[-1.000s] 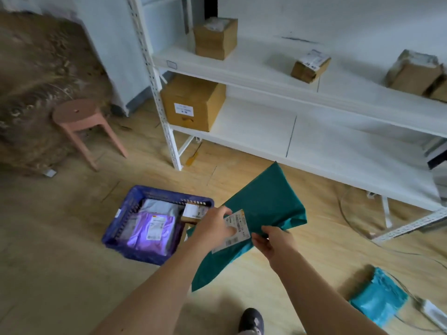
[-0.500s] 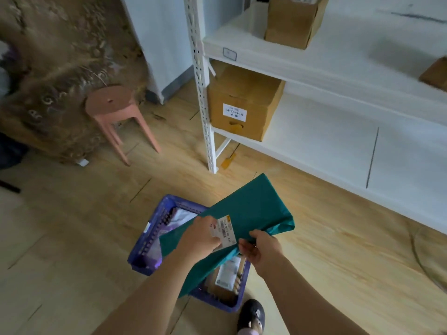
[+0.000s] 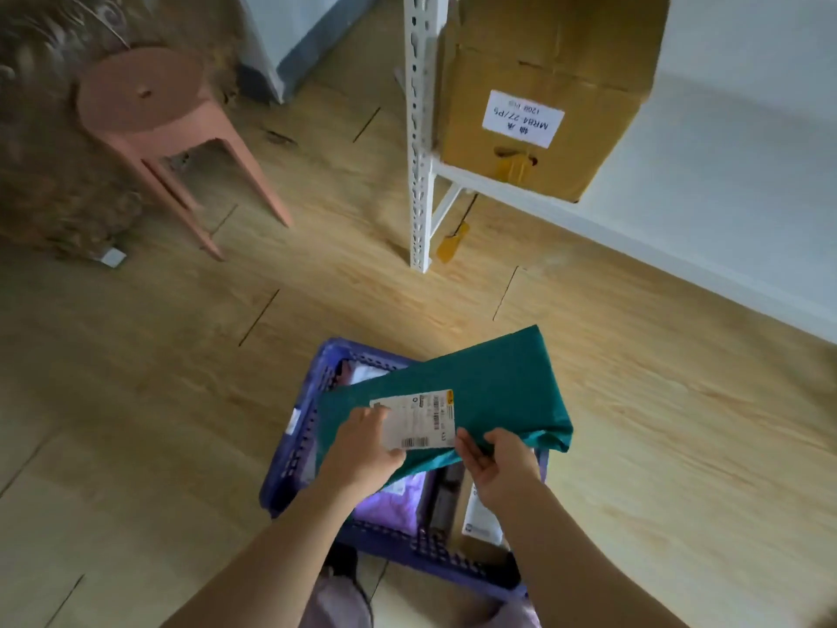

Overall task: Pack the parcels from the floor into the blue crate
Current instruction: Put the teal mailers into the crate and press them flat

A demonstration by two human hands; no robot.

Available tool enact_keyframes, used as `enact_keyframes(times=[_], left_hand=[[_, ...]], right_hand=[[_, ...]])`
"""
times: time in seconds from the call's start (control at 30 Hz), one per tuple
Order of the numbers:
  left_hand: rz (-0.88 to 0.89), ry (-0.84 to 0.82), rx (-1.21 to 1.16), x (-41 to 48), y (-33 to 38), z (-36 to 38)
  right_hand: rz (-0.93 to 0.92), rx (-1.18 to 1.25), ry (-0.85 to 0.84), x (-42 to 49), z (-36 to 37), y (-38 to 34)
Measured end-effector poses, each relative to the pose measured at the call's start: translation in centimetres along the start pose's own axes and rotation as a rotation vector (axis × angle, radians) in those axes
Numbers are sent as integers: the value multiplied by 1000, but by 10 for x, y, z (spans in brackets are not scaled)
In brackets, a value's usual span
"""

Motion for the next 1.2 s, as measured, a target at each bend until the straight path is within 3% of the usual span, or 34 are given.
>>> enact_keyframes(times=[0.2, 0.4, 0.57, 0.67, 0.7, 0.73, 0.8, 0.83, 0.9, 0.97, 1.2], left_hand=[[-26, -94, 99, 70, -77, 11], [-7, -155, 211, 123, -139, 47], [-24, -403, 339, 151, -167, 91], [-108, -473, 431, 157, -179, 107], [-122, -466, 465, 158, -181, 110], [-127, -436, 489, 158, -181, 112], [-102, -303, 511, 161, -176, 108], [-79, -220, 512, 165, -171, 105], [-45, -95, 521, 175, -165, 96], [-47, -101, 567, 186, -163, 93], [-82, -228, 719, 197, -171, 111]], right_hand=[[113, 220, 113, 87, -9, 91], [200, 273, 305, 154, -46, 165], [319, 125, 183, 197, -89, 219], [406, -138, 205, 189, -95, 221], [412, -334, 210, 186, -93, 213], [440, -645, 254, 184, -94, 203], [290, -1327, 359, 185, -95, 172], [209, -1463, 354, 183, -89, 157], [34, -1578, 312, 192, -79, 138], [-69, -1743, 219, 207, -67, 127], [62, -2047, 134, 234, -77, 146]])
Point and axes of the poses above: each hand's wrist, its own x-axis towards the middle knuckle, its own z-axis out of the palm, y = z × x, the point moved 4 cm from there along x, towards the middle knuckle, and after that the axes turned 13 degrees about -y, right-handed, at the moved point
